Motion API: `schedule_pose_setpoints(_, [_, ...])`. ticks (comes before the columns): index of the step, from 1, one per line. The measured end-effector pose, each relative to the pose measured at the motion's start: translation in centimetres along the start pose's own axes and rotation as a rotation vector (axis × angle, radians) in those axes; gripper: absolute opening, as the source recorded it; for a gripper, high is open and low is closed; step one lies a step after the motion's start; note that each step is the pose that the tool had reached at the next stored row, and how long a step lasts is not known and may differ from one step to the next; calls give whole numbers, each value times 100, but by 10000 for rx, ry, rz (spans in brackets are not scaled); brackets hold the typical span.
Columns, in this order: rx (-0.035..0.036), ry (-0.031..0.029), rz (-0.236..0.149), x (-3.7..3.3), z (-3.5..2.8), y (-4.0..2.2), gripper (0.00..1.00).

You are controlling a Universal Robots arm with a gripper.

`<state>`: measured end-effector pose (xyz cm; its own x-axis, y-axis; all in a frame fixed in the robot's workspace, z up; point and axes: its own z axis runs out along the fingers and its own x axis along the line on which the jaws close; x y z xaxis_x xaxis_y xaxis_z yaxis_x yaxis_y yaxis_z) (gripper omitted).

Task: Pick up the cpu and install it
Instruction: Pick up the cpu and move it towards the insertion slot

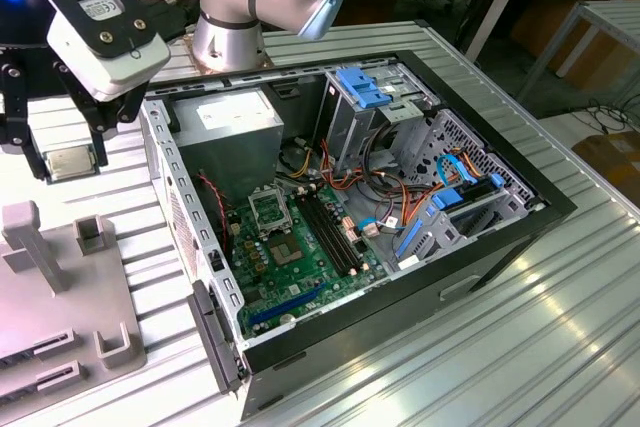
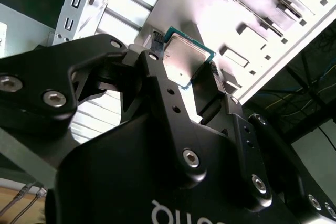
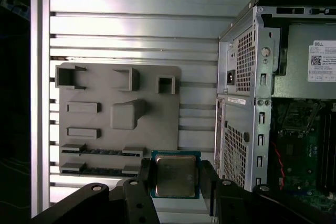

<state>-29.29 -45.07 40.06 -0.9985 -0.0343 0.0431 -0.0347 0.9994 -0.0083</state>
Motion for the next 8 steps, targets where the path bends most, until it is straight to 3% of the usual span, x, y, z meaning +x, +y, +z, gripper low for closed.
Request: schedule_pose_setpoints(8, [1, 0, -1, -100, -2, -4, 47])
